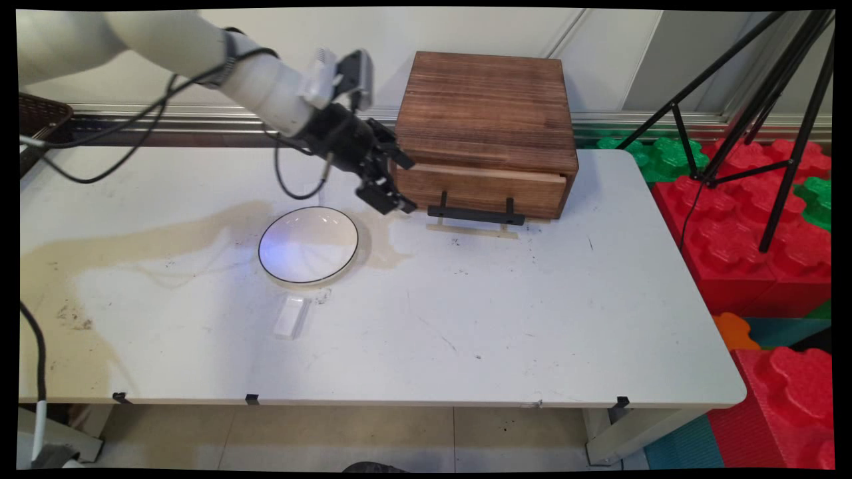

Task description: Open the drawer

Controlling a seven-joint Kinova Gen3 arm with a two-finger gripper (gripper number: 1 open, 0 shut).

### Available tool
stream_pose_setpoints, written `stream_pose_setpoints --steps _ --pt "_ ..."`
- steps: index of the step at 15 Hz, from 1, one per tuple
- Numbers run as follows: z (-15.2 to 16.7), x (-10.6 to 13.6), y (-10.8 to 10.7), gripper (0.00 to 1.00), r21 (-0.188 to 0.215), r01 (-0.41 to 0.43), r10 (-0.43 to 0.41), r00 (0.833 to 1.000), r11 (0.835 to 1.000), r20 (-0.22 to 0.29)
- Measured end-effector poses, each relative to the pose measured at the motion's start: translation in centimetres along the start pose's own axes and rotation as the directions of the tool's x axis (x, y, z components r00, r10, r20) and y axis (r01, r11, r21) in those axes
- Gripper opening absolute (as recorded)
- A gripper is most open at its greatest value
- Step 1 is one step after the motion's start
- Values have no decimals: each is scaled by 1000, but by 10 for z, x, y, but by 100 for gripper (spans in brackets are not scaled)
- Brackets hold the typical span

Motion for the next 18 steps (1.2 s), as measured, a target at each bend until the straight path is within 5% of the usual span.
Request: stream_pose_setpoints --steps 8,18 --pt "76 20 -14 100 -46 -11 13 999 999 47" --pt "130 27 -10 100 -86 -107 115 989 991 95"
